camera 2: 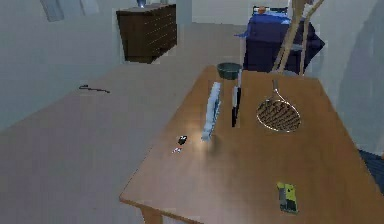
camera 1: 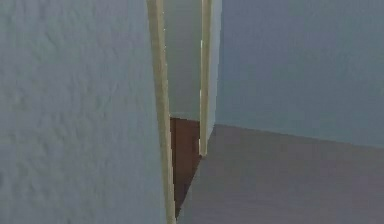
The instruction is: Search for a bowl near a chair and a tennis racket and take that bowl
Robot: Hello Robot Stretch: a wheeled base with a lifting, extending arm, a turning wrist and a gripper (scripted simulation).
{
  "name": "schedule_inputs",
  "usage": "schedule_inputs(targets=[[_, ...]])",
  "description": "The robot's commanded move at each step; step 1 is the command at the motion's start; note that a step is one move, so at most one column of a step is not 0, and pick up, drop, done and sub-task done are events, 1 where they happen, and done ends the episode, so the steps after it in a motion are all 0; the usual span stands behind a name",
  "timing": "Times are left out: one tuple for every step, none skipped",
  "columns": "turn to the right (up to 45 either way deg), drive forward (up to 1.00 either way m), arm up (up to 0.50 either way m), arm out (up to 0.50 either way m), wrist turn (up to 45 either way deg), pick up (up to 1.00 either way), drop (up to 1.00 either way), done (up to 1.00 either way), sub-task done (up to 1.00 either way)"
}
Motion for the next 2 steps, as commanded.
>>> schedule_inputs(targets=[[0.0, 0.45, 0.00, 0.00, 0.0, 0.00, 0.00, 0.00, 0.00], [45.0, 0.00, 0.00, 0.00, 0.0, 0.00, 0.00, 0.00, 0.00]])
